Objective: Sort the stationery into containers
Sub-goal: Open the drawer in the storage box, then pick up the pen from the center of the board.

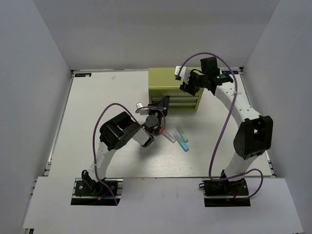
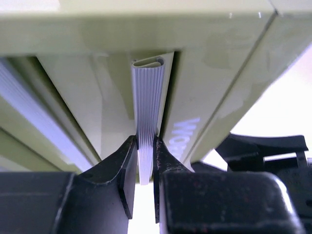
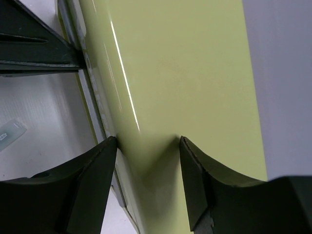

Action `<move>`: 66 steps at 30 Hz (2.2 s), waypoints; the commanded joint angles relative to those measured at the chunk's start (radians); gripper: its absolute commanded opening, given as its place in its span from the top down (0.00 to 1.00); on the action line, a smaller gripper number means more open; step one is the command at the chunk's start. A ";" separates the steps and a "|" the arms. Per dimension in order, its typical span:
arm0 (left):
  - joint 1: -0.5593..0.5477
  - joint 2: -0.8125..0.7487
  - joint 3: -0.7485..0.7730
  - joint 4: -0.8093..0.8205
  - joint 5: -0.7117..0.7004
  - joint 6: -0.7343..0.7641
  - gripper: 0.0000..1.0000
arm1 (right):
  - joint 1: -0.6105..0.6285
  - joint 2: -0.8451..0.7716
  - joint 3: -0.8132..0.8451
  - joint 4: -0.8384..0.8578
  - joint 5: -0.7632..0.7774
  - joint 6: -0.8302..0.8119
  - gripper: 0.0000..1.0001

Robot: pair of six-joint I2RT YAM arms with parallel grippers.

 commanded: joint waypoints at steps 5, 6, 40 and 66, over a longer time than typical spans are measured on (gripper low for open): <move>-0.039 -0.043 -0.083 0.036 -0.012 0.017 1.00 | 0.010 0.064 0.049 -0.031 0.080 0.025 0.43; -0.048 -0.052 -0.092 0.036 -0.012 0.017 1.00 | 0.012 0.071 0.062 -0.033 0.085 0.031 0.44; -0.151 -0.216 -0.295 0.023 -0.013 0.026 0.53 | 0.021 0.114 0.073 -0.017 0.165 0.103 0.36; -0.141 -1.041 -0.636 -0.781 0.225 0.192 0.16 | 0.012 -0.430 -0.380 0.058 0.045 0.140 0.21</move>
